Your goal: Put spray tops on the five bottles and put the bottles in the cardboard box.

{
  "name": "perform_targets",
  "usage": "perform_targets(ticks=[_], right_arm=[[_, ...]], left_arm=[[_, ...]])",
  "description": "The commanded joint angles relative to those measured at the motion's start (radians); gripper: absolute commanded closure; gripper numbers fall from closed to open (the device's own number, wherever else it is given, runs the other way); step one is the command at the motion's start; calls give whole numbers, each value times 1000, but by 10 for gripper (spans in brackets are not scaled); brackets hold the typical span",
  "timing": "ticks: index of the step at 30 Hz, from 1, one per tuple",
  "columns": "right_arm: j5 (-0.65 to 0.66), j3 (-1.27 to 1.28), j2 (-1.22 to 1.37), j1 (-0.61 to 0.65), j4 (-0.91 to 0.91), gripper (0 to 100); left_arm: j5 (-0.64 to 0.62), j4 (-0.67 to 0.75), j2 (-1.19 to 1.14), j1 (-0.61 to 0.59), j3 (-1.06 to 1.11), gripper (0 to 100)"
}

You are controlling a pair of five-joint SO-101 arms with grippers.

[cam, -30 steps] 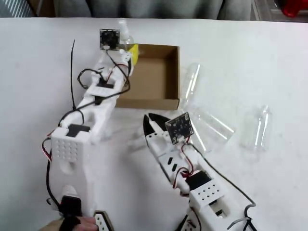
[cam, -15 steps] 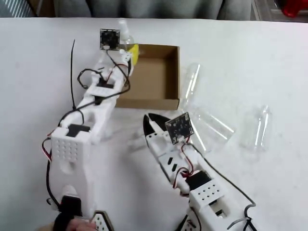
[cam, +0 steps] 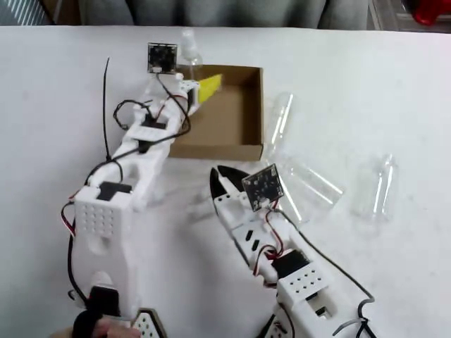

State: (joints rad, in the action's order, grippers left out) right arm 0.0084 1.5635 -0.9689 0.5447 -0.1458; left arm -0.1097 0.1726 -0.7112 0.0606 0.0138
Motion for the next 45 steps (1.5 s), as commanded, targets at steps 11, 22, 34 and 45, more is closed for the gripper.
perform_targets(ticks=[11, 22, 34, 45], right_arm=[[14, -58, 4, 7, 2, 981], [14, -60, 2, 7, 2, 981], [14, -63, 2, -1, 2, 981], [14, -60, 2, -1, 2, 981]], left_arm=[[-41, -3, 33, 1, -25, 604], [-44, -2, 209, 10, 135, 603], [-38, -5, 409, 4, 362, 603], [31, -72, 978, 1, 911, 603]])
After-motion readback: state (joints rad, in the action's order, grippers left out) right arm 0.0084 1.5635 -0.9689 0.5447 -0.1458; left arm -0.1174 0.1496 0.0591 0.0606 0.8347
